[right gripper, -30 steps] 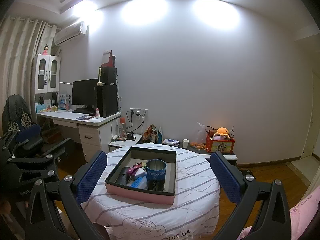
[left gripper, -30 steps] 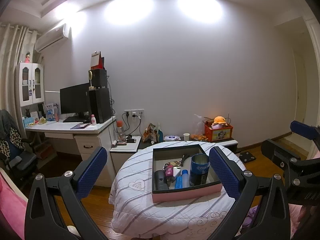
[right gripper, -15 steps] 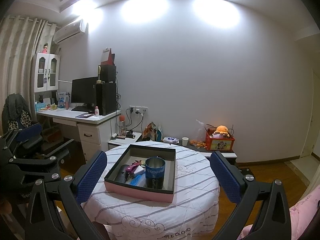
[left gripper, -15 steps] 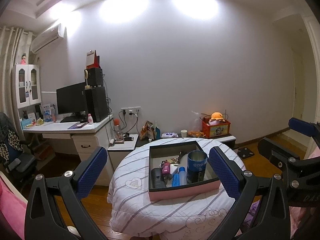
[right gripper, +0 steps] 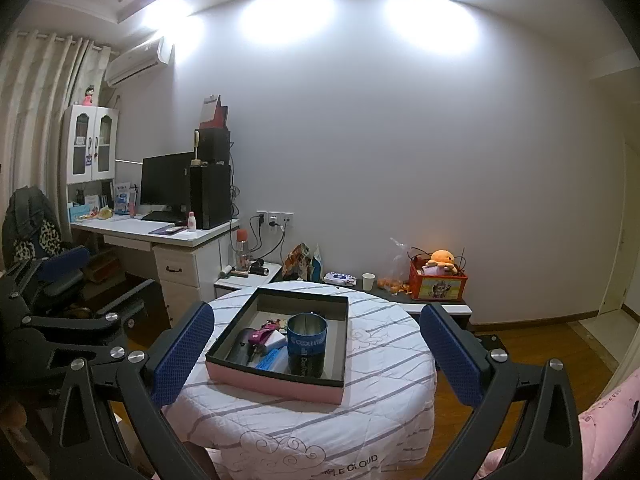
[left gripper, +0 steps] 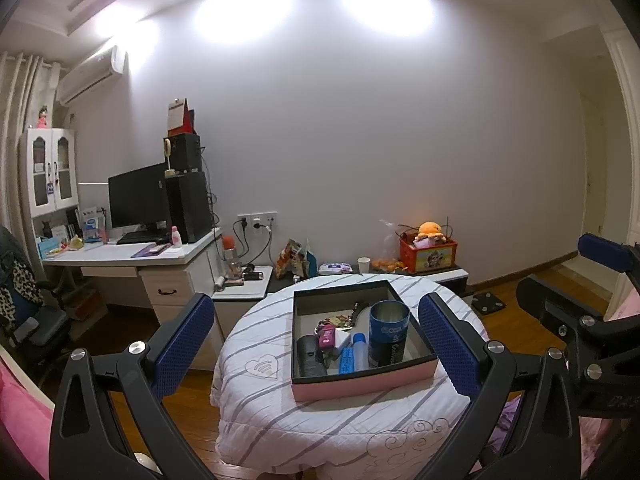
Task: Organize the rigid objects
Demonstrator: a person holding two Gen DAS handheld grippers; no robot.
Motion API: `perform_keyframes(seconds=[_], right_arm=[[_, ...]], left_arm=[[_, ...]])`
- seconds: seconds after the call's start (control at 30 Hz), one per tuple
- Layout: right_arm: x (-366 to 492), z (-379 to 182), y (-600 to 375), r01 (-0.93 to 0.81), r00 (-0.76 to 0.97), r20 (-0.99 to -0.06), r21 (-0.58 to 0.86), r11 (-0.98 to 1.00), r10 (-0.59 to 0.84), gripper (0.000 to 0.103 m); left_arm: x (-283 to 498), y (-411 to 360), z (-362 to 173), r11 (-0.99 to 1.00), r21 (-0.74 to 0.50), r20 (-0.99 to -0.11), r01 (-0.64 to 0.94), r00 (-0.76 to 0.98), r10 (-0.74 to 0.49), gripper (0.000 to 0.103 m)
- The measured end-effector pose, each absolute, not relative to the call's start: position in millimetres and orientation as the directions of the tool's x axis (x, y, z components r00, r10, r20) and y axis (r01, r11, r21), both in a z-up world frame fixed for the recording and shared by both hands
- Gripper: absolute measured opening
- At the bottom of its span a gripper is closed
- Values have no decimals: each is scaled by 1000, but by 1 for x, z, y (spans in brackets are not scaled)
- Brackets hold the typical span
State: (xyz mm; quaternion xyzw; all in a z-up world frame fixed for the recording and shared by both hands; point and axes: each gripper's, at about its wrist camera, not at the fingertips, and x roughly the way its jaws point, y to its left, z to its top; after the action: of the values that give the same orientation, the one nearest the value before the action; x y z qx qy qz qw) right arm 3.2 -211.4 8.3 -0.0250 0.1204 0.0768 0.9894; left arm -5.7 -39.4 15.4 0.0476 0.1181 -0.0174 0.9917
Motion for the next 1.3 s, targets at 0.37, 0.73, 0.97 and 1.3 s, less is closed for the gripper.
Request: perform_keyframes(seconds=[0.37,0.73,0.97,1.3], right_arm=[[3,9,-212,-156,959,-245,-33,987,143,103],[4,10,-213,-151,959,-247,-37,988,137,103],[5,10,-215,-147,959,-251,-37,988,133,103],[3,13,-220,-138,961,-247,-34,990,126,103]], left_arm=[[-7,-38,15,996,82,-229,46,973,-26,103],[-6,-37,16,995,80,-233,55,972,-35,103],[-6,-39,17,995,73,-229,63,972,-45,103],[-4,-43,18,993,47,-226,109,970,-96,103]])
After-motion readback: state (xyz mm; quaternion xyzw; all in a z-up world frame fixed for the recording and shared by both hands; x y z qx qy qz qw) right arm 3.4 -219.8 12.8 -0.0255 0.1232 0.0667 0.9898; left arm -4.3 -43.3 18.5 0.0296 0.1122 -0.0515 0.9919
